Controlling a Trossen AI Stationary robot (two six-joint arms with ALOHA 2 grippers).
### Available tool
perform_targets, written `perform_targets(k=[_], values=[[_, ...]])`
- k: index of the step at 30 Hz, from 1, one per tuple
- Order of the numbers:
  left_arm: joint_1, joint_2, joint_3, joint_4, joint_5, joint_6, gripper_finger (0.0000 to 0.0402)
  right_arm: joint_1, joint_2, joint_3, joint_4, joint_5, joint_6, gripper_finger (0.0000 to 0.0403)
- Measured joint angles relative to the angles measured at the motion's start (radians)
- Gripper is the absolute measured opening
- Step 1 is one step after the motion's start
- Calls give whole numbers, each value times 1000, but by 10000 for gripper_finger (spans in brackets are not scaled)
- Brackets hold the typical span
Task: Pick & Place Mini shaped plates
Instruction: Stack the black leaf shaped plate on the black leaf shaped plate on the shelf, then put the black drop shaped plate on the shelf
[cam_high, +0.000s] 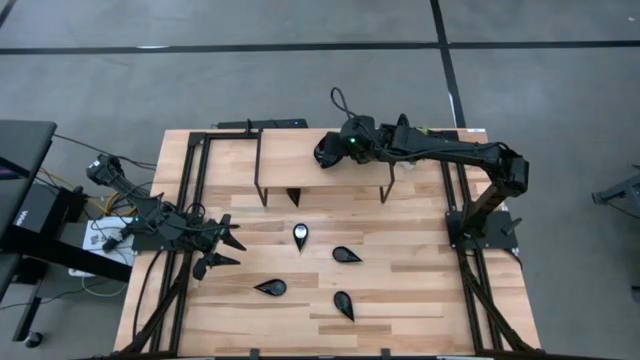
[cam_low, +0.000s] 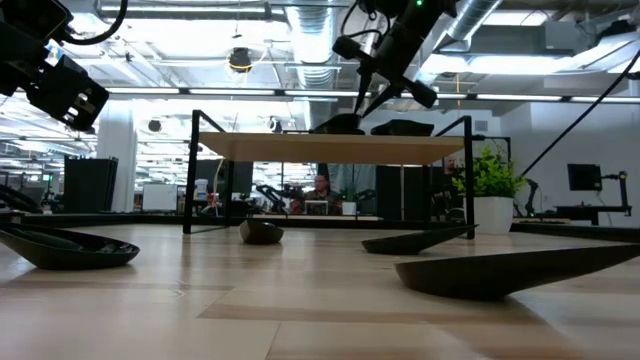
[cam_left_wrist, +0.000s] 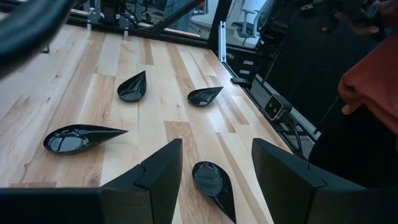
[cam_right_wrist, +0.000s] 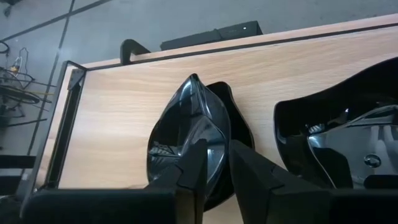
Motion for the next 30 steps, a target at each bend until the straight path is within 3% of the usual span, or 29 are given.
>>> perform_targets(k=[17, 30], values=[[0, 0, 0, 0, 0, 0, 195, 18, -11, 7, -22, -4, -44, 64], [0, 0, 0, 0, 0, 0, 195, 97, -18, 142, -133, 103, -326, 64]])
